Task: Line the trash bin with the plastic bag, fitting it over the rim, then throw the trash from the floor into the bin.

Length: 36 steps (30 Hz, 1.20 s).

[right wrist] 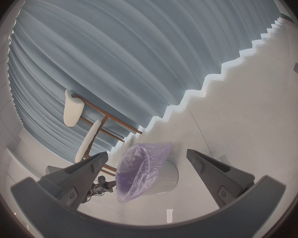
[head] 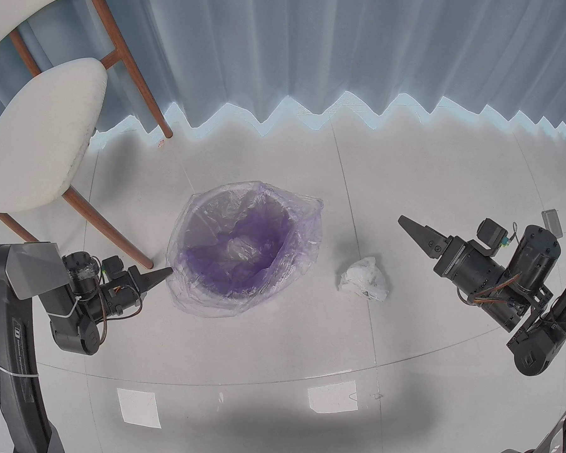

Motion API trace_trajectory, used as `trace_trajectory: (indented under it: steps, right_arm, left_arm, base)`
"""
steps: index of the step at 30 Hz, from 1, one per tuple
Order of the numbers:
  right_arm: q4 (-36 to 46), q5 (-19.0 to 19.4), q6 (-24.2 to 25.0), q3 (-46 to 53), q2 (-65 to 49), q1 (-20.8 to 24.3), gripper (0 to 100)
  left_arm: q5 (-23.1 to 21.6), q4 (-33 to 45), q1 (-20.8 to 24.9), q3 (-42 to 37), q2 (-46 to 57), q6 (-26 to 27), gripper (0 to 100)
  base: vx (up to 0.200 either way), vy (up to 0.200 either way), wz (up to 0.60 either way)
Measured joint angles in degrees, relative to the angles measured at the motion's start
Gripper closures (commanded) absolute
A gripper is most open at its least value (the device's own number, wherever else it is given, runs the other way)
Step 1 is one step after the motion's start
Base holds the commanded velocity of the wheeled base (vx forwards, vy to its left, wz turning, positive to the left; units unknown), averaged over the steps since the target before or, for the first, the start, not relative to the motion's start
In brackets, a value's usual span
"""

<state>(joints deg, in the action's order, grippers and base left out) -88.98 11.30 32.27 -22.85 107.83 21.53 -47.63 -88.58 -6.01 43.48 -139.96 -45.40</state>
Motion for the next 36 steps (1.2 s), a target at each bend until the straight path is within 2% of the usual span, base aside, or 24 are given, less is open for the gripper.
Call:
trace_trajectory:
  steps: [10,16,17,24,29,36]
  right_arm:
    - [0.0,0.0,0.02,-0.16,1.11,-0.69,0]
    - [0.0,0.02,0.0,-0.28,2.15,-0.91,0]
    - [0.0,0.02,0.0,-0.3,2.26,-1.0,0]
    - [-0.02,0.02,0.0,-0.33,2.62,-1.27,0]
    - [0.0,0.02,0.27,-0.13,2.82,-1.3,0]
    - [0.0,0.07,7.5,0.99,2.71,1.71,0]
  left_arm:
    - [7.2,0.01,1.57,4.19,-6.35,0.22,100]
    - [8.06,-0.07,2.51,4.17,-7.75,0.76,100]
    - [8.03,-0.07,2.6,4.12,-7.86,1.23,0]
    - [7.53,-0.1,2.74,1.46,-7.23,5.14,0]
    - [7.47,-0.1,2.46,-3.0,-2.88,5.55,0]
    - [7.27,-0.1,0.63,-13.28,12.2,5.96,0]
  base:
    - [0.0,0.0,0.0]
    - [0.0,0.0,0.0]
    - [0.0,0.0,0.0]
    - [0.0,0.0,0.0]
    - [0.0,0.0,0.0]
    - [0.0,0.0,0.0]
